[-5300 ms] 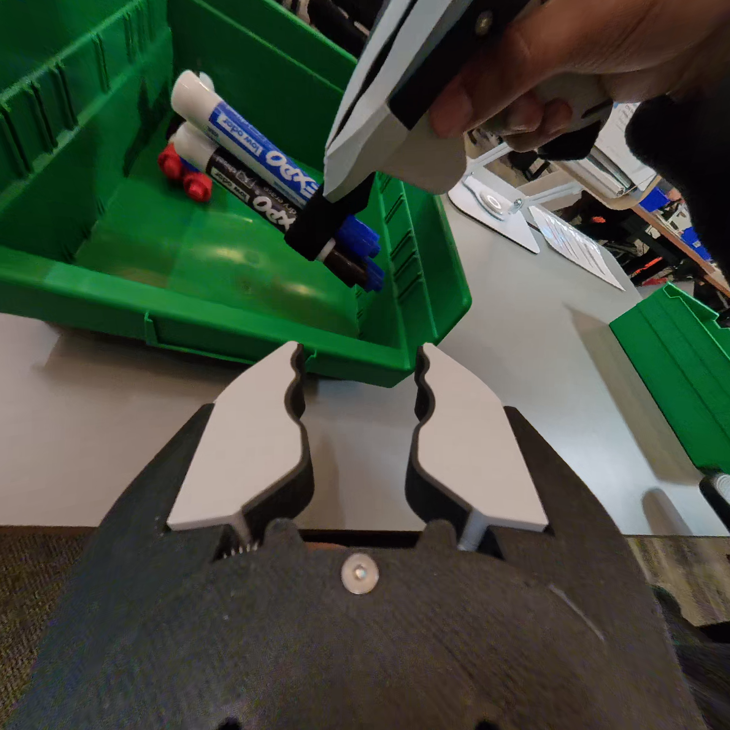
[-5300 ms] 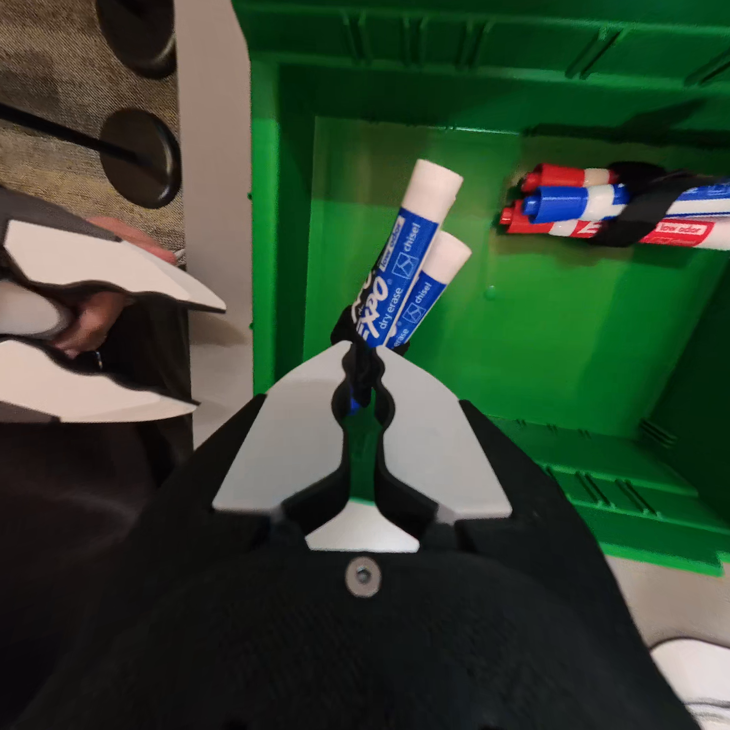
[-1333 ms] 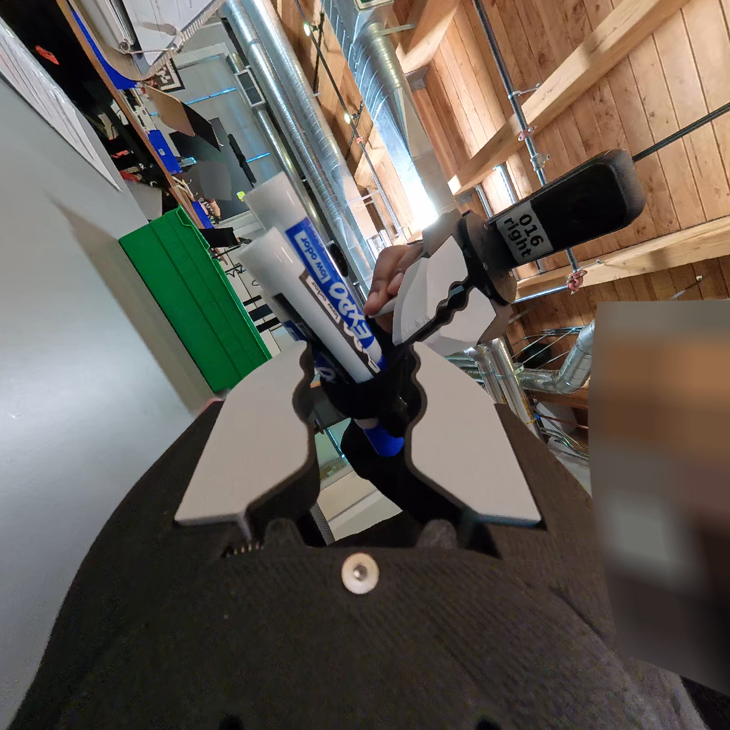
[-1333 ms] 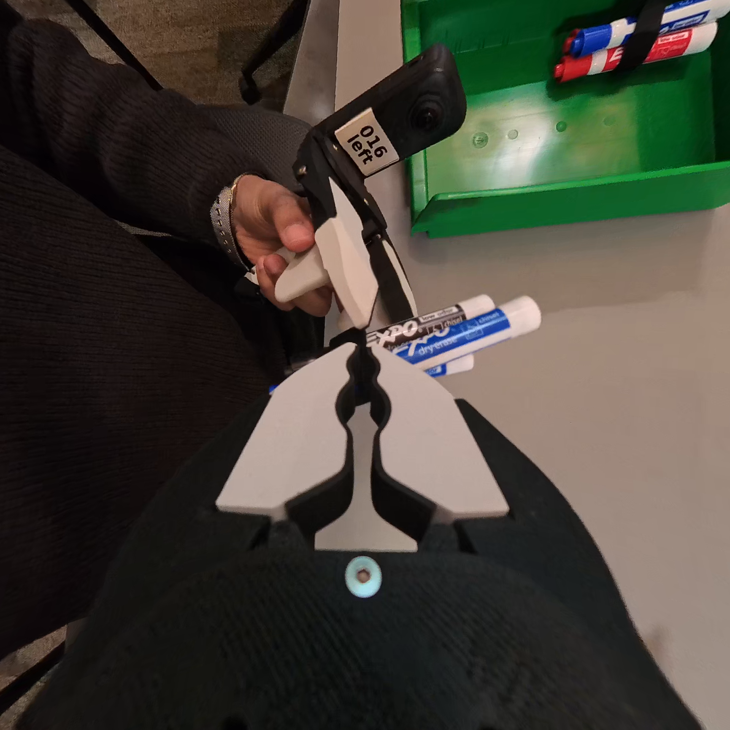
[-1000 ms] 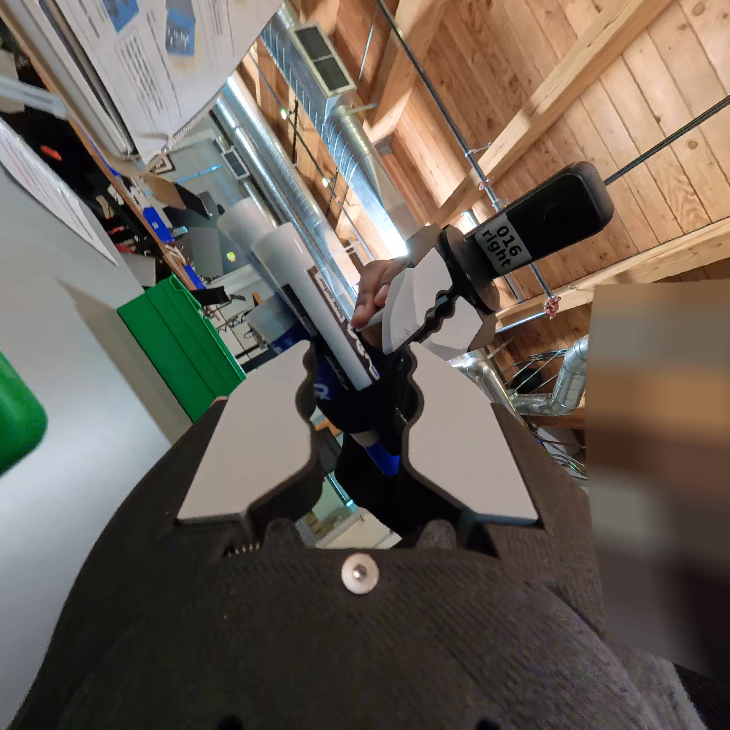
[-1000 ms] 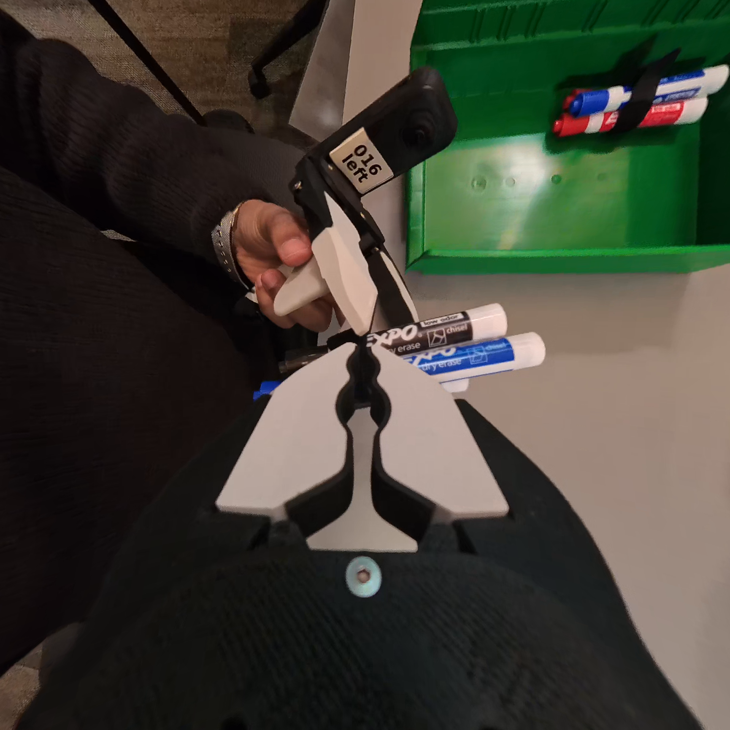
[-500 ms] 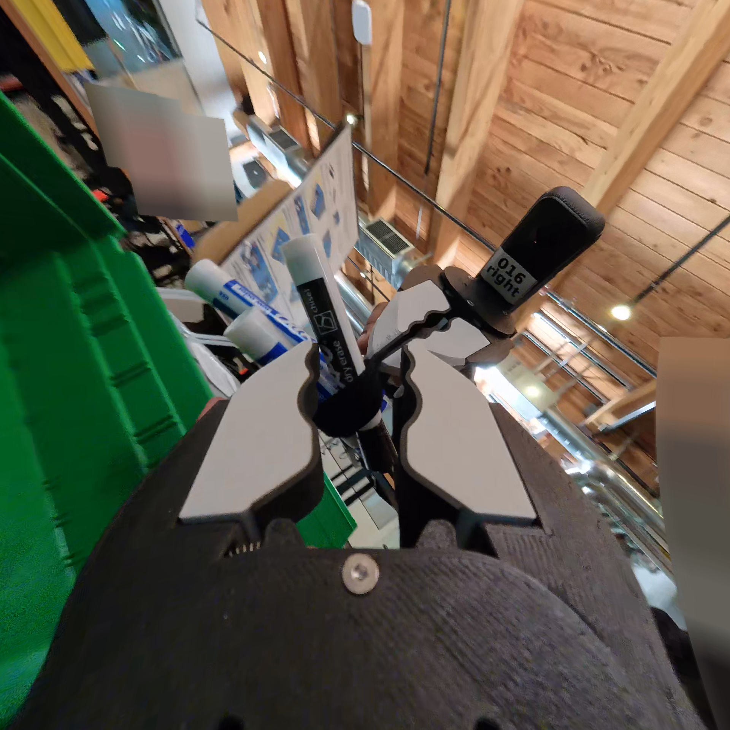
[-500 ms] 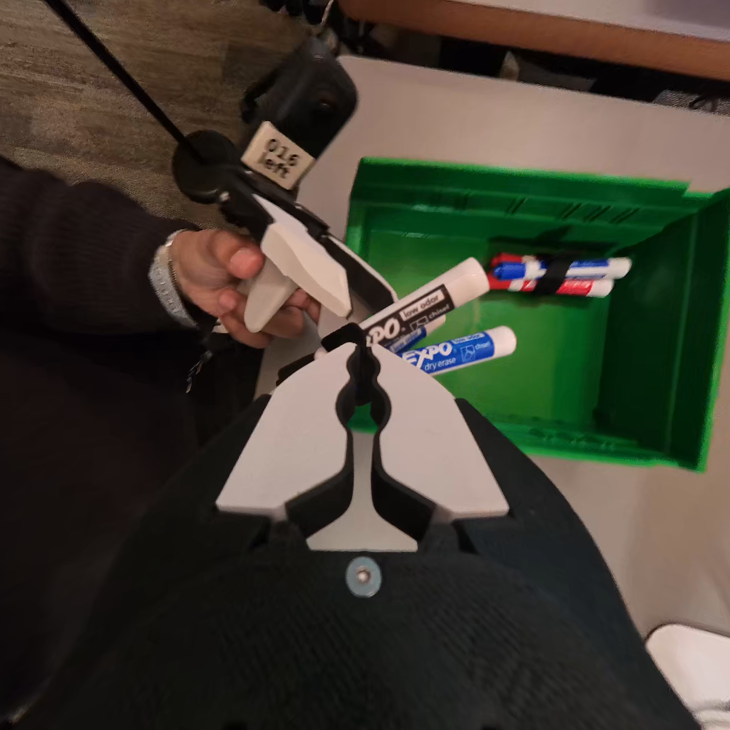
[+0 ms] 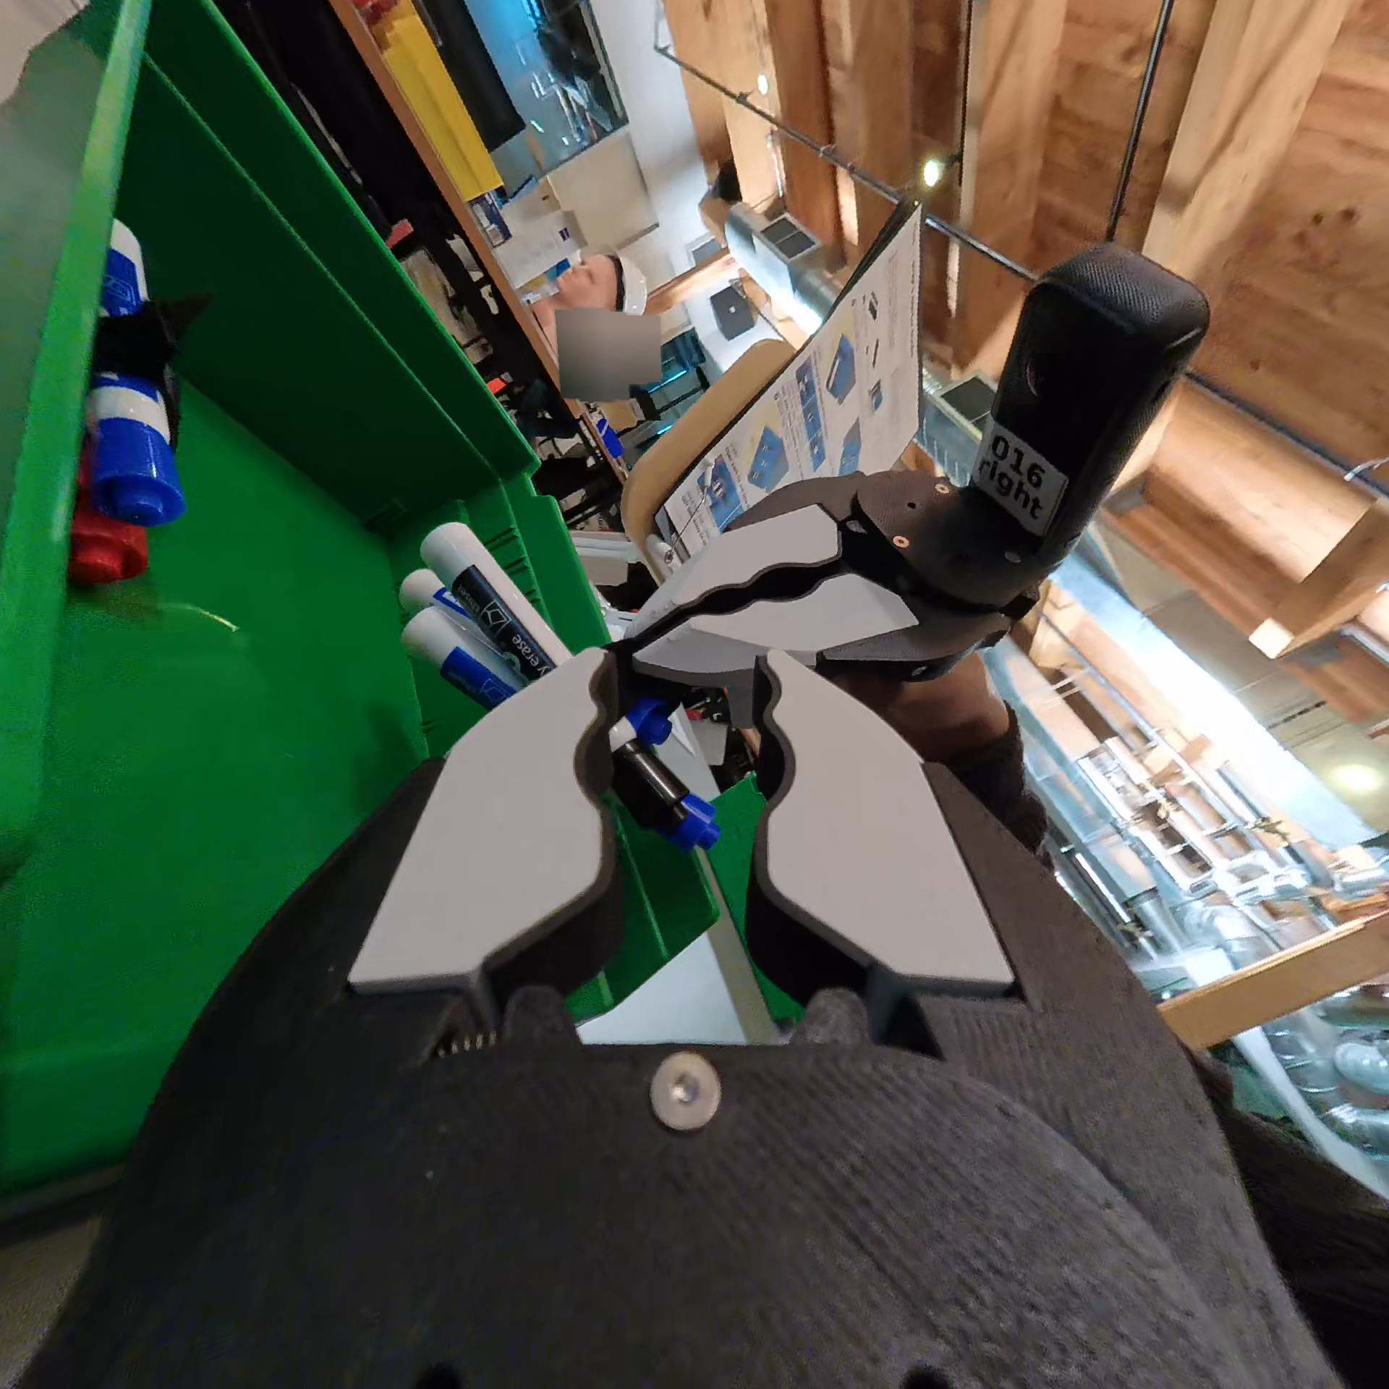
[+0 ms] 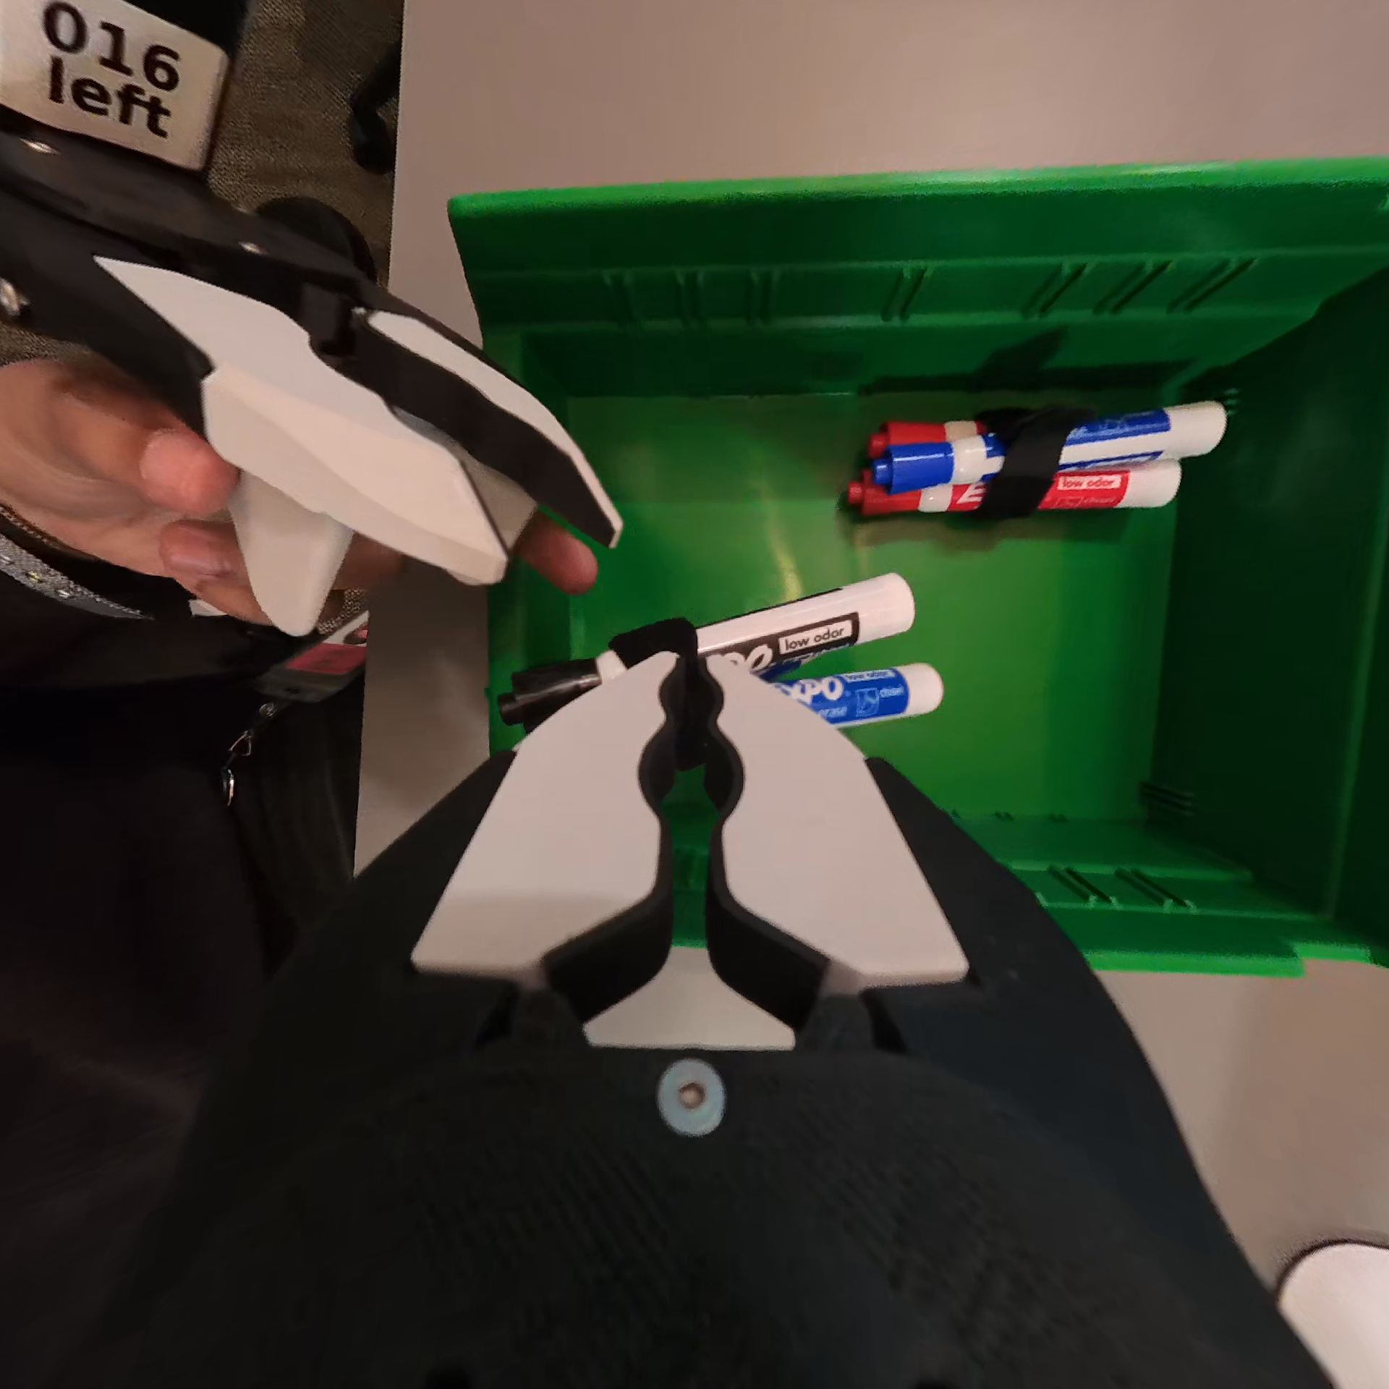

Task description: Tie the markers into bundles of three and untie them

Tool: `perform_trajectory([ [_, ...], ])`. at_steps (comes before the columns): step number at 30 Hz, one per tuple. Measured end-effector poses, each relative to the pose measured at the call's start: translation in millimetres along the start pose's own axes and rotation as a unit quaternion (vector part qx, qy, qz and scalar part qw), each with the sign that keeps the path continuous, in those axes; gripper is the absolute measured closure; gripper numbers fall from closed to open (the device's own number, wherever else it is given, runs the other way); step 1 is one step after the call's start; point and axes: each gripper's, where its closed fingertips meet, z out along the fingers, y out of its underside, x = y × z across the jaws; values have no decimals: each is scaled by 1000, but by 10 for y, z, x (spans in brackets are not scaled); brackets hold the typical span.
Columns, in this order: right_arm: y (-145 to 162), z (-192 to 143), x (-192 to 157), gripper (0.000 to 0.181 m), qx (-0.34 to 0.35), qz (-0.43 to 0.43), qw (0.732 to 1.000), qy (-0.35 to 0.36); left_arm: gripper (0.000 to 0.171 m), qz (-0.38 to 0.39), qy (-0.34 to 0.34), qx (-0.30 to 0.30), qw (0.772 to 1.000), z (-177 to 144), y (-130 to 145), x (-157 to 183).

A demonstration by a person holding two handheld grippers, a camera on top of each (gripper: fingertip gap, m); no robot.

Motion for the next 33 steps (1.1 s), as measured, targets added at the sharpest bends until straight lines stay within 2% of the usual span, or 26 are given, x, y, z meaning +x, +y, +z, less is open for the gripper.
perform_trajectory([
  [7, 57, -44, 21, 179, 8, 6, 1000, -1, 132, 77, -43, -34, 996, 42, 118, -49],
  [12, 38, -134, -12, 179, 15, 0, 1000, 1, 128, 23, -10, -32, 999, 60, 149, -13],
  [19, -36, -283, -76, 179, 27, -11, 1000, 5, 127, 2, 8, -38, 999, 59, 181, 27],
  [24, -63, -422, -188, 179, 36, -26, 999, 6, 126, -55, 54, -33, 996, 49, 179, 107],
  [27, -46, -572, -260, 179, 46, -32, 998, 10, 126, -50, 64, -45, 996, 73, 243, 173],
  [33, 78, -1023, -444, 179, 67, -46, 996, 29, 122, -85, 154, -71, 982, 115, 526, 681],
])
